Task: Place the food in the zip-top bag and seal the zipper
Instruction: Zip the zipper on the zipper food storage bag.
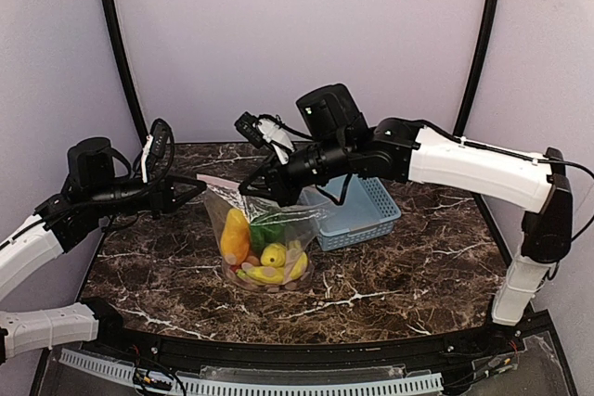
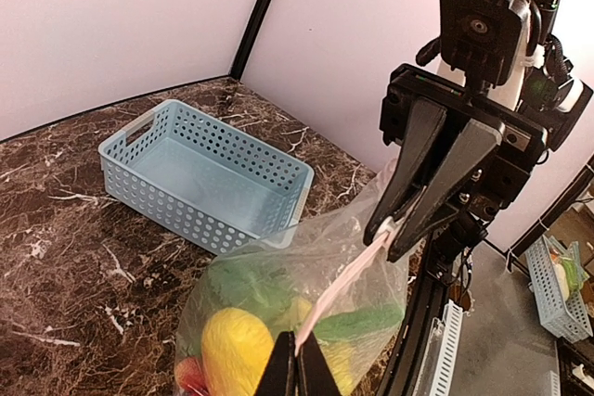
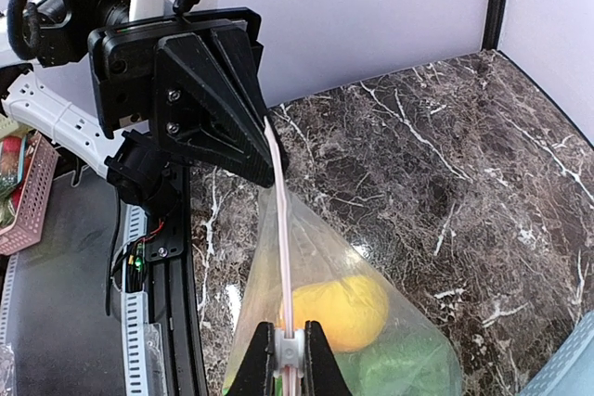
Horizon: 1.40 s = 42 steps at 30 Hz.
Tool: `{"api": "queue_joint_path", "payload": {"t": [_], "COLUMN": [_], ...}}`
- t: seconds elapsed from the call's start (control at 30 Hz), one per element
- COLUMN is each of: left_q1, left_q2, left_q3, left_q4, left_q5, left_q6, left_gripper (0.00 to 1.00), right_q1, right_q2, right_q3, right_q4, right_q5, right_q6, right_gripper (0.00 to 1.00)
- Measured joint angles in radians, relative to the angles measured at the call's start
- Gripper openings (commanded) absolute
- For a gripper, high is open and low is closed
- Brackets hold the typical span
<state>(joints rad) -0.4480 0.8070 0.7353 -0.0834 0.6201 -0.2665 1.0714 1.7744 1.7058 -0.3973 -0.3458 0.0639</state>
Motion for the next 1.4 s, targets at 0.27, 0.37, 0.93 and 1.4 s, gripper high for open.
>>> {"api": "queue_joint_path", "payload": {"t": [0.27,0.37,0.93,1.4], "left_q1": [0.0,0.0,-0.001,0.008], "left_q2": [0.0,0.0,-0.002,0.022], "left_q3": [0.0,0.0,0.001,0.019], "left_q4": [-0.002,-0.002,-0.022,-0.036], "left_q5": [-0.037,-0.05,-0.132,-0.175], "left_q6": [0.0,0.0,-0.006,-0.008], "left_gripper": [0.01,0.01,0.01,0.01], "right_q1": [-0.001,-0.003,-0.006,-0.011], "right_q2": [-0.04,-0.058,-0.136,-0.195], "right_q3": [-0.048,-0.068,-0.144,-0.214], "right_q4": [0.0,-0.001,-0.023,-0.022], "right_q5": [0.03,0.037,0.09,0.126], "right_q6": [0.009,0.016,0.044,0.075], "right_gripper": [0.0,0.0,0.0,0.0]}}
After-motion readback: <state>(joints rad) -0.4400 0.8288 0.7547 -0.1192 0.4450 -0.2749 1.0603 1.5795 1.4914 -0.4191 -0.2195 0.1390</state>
